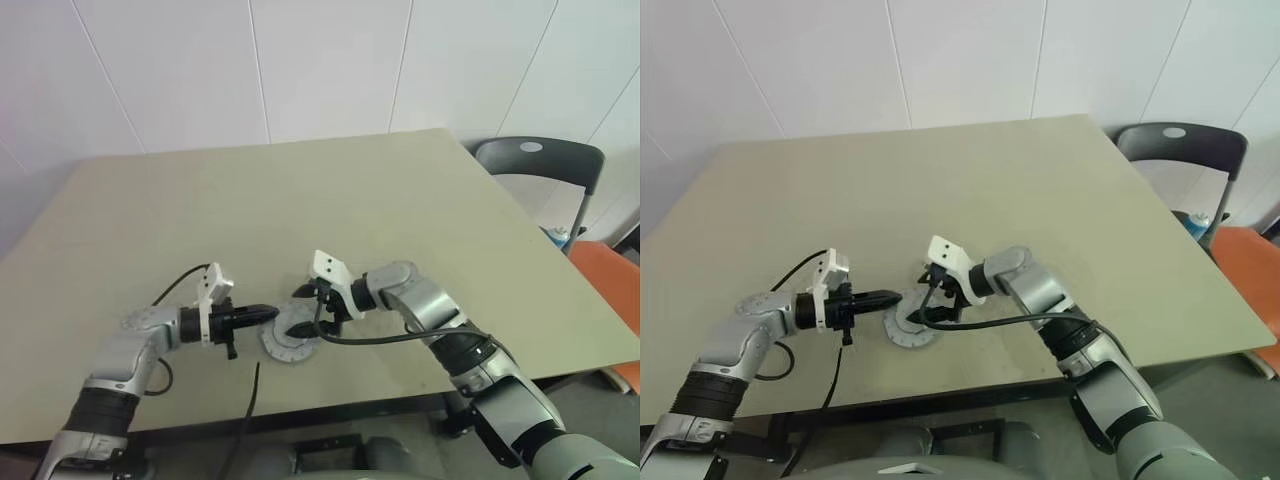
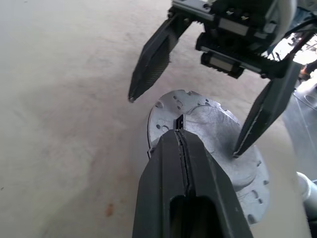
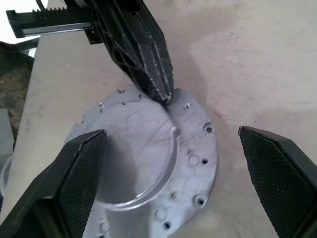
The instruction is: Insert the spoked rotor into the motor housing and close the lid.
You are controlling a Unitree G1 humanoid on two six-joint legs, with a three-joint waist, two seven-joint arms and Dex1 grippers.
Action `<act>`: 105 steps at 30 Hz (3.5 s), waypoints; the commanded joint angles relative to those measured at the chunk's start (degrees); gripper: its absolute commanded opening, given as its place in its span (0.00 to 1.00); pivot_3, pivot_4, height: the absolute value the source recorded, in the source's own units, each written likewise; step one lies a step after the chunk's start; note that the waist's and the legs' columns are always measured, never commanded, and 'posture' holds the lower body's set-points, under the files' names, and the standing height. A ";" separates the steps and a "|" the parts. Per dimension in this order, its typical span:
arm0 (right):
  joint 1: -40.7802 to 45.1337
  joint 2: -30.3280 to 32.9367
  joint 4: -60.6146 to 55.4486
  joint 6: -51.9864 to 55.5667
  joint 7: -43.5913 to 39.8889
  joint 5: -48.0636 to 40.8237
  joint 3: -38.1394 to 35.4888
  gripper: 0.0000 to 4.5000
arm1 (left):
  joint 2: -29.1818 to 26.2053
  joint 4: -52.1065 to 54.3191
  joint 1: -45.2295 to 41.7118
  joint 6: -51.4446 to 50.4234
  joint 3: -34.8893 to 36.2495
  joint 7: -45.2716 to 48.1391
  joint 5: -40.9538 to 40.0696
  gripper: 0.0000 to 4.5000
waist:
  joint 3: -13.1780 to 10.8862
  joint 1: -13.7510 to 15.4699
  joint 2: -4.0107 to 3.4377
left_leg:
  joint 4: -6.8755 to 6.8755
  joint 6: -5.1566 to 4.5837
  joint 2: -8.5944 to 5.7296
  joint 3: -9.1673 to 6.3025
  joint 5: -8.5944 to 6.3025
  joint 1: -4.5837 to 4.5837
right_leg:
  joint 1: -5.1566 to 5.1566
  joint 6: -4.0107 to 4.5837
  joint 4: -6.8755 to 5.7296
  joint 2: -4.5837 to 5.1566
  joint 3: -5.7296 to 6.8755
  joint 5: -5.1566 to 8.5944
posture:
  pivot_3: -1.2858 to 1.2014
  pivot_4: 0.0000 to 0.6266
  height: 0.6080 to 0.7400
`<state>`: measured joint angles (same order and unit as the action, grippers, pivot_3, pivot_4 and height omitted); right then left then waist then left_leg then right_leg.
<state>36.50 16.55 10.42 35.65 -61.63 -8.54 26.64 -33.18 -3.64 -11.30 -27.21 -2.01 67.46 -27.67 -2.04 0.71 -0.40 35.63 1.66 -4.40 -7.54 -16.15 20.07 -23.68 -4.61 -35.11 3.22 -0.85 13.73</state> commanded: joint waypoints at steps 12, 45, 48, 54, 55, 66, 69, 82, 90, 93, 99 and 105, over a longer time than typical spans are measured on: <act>0.29 0.33 1.54 0.04 0.60 1.06 0.41 0.99 | -1.16 -0.88 -0.91 5.12 -2.88 0.82 4.91 0.00 | -0.08 -0.14 0.05 | 0.09 0.00 0.08 0.02 0.00 -0.08 | 0.04 0.04 -0.11 -0.11 0.00 0.00 | 0.52 0.00 1.00; 3.02 4.52 -4.38 23.02 0.67 -14.22 -13.55 0.99 | -0.73 -6.54 -1.57 16.93 -11.33 1.19 15.01 0.00 | -0.07 -0.05 0.03 | 0.40 -0.01 0.08 0.05 0.00 -0.54 | 0.57 0.01 -0.28 -0.12 -0.01 0.18 | 0.52 0.00 1.00; 2.22 6.65 -6.21 26.96 1.20 -15.20 -12.90 0.99 | -0.90 -7.08 -1.59 17.46 -11.48 1.65 15.01 0.00 | -0.07 -0.06 0.03 | 0.42 -0.01 0.08 0.05 0.00 -0.57 | 0.59 0.03 -0.33 -0.12 -0.02 0.20 | 0.52 0.00 1.00; 2.46 6.38 -5.69 42.31 5.95 -19.08 -14.96 0.99 | -1.08 -8.21 -1.65 18.57 -11.51 2.89 14.80 0.00 | -0.05 -0.17 0.01 | 0.41 -0.02 0.12 0.08 0.00 -0.58 | 0.57 0.01 -0.35 -0.15 -0.05 0.19 | 0.52 0.00 1.00; 2.77 5.79 -4.88 44.79 6.97 -19.54 -15.56 0.99 | -1.07 -8.28 -1.66 18.67 -11.50 3.00 14.78 0.00 | -0.05 -0.15 0.01 | 0.41 -0.02 0.13 0.08 0.00 -0.58 | 0.56 0.01 -0.36 -0.16 -0.05 0.18 | 0.52 0.00 1.00; 6.77 -2.31 9.01 56.85 22.27 -26.25 -24.12 0.99 | -1.30 -8.29 -1.59 19.14 -11.33 3.75 14.54 0.00 | -0.01 -0.42 -0.03 | 0.40 -0.02 0.20 0.09 0.00 -0.60 | 0.54 -0.06 -0.41 -0.27 -0.07 0.07 | 0.52 0.00 1.00; 6.68 -2.89 11.93 56.85 27.97 -30.94 -24.59 0.99 | -1.23 -7.57 -1.58 18.69 -11.34 3.74 14.25 0.00 | 0.02 -0.71 -0.07 | 0.39 -0.02 0.20 0.09 0.00 -0.62 | 0.55 -0.05 -0.41 -0.27 -0.08 0.07 | 0.52 0.00 1.00; 5.89 -9.27 17.17 56.85 51.82 -57.46 -24.93 0.99 | -1.39 -8.87 -2.18 19.56 -11.57 4.27 14.88 0.00 | 0.24 -1.91 -0.22 | 0.40 -0.03 0.25 0.08 0.01 -0.67 | 0.62 -0.07 -0.41 -0.32 -0.10 0.08 | 0.52 0.00 1.00; 6.45 -12.65 19.99 56.85 61.70 -66.45 -29.63 0.87 | -1.92 -9.18 -2.05 20.29 -11.37 4.28 15.15 0.00 | 0.22 -3.45 -0.26 | 0.32 -0.04 0.41 0.07 0.01 -0.69 | 0.52 -0.03 -0.50 -0.51 -0.16 0.04 | 0.52 0.00 1.00; 5.72 -12.63 19.28 56.85 63.80 -70.16 -29.83 0.65 | -2.03 -9.11 -1.82 20.35 -11.34 4.33 15.26 0.00 | 0.20 -3.43 -0.26 | 0.30 -0.05 0.41 0.07 0.00 -0.65 | 0.47 -0.04 -0.48 -0.51 -0.16 0.03 | 0.52 0.00 1.00; 5.09 -12.72 19.75 56.85 67.60 -73.86 -31.03 0.32 | -2.23 -8.94 -1.40 20.40 -11.38 4.35 15.40 0.00 | 0.14 -3.46 -0.37 | 0.35 -0.06 0.41 0.08 0.01 -0.68 | 0.46 -0.03 -0.59 -0.54 -0.21 0.04 | 0.52 0.00 1.00; 5.32 -12.24 19.65 56.85 69.38 -71.68 -30.81 0.30 | -2.37 -8.57 -0.84 20.37 -11.18 4.11 15.41 0.00 | 0.15 -3.34 -0.43 | 0.45 -0.07 0.40 0.09 0.01 -0.72 | 0.49 0.00 -0.74 -0.55 -0.20 0.07 | 0.52 0.00 1.00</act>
<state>39.06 6.53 32.38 92.25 8.27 -77.29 -3.59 -35.23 -9.19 -14.70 -5.24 -9.46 71.95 -16.40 -1.89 -2.62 -0.83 36.08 1.59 -4.00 -7.45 -16.14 19.35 -23.19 -4.62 -35.85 2.67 -1.06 13.80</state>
